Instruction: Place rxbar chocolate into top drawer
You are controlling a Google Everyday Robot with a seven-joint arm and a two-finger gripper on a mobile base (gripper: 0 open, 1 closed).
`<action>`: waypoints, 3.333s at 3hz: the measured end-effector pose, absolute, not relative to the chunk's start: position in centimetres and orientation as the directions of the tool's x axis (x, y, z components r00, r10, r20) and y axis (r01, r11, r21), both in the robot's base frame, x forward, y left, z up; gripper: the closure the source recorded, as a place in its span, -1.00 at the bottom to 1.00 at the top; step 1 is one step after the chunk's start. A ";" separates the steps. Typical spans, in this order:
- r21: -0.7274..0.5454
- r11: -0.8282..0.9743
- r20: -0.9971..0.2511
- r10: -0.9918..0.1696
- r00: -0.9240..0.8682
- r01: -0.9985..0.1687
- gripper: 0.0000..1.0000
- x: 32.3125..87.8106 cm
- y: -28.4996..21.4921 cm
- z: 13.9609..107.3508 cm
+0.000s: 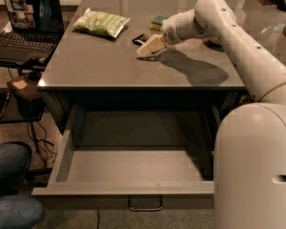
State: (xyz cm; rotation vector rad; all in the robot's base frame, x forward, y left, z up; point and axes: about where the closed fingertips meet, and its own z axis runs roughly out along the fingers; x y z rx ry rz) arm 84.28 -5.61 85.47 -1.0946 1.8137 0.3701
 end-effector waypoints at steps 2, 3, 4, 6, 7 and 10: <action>-0.183 0.571 -0.846 -0.505 -0.167 -0.800 -1.00 84.8 -6.4 84.9; -0.183 0.571 -0.846 -0.505 -0.167 -0.800 -0.62 84.8 -6.4 84.9; -0.183 0.571 -0.846 -0.505 -0.167 -0.800 -0.16 84.8 -6.4 84.9; -0.182 0.571 -0.846 -0.505 -0.167 -0.801 0.77 84.8 -6.4 84.9; -0.183 0.571 -0.846 -0.505 -0.167 -0.800 1.00 84.8 -6.4 84.9; -0.476 0.633 -0.852 -0.503 0.144 -0.611 1.00 73.4 -9.7 100.2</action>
Offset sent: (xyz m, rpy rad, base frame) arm 0.0118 -0.0268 -0.0061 0.0320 0.0214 -0.0528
